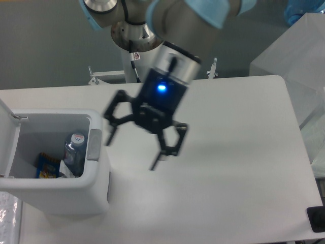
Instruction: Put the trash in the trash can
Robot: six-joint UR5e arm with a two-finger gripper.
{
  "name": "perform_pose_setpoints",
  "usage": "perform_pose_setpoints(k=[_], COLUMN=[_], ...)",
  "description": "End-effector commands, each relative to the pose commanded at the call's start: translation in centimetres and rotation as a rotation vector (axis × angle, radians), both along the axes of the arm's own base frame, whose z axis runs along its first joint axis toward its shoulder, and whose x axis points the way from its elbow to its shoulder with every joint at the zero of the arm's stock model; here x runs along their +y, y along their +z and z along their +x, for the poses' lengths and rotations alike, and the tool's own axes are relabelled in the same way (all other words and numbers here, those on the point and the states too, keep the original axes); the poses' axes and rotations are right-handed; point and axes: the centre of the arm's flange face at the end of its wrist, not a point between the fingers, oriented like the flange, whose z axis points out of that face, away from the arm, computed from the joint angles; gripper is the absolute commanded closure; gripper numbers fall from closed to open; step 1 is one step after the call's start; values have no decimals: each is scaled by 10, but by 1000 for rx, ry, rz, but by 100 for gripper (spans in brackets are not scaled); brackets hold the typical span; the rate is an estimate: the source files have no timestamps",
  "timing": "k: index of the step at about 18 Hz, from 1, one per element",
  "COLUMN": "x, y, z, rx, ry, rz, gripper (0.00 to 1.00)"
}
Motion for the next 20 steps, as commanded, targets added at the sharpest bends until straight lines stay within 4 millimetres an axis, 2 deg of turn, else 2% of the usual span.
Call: perform_pose_setpoints(k=[4, 9, 11, 15, 18, 20], x=[-29, -44, -48, -69, -84, -82], y=[-46, -80, -98, -116, -116, -115], z=[-17, -35, -43, -52, -65, -71], rx=[108, 284, 347, 382, 361, 359], ry=[-17, 10, -51, -126, -111, -118], rz=[-115, -405, -476, -532, -594, -628], gripper=[0, 0, 0, 0, 0, 0])
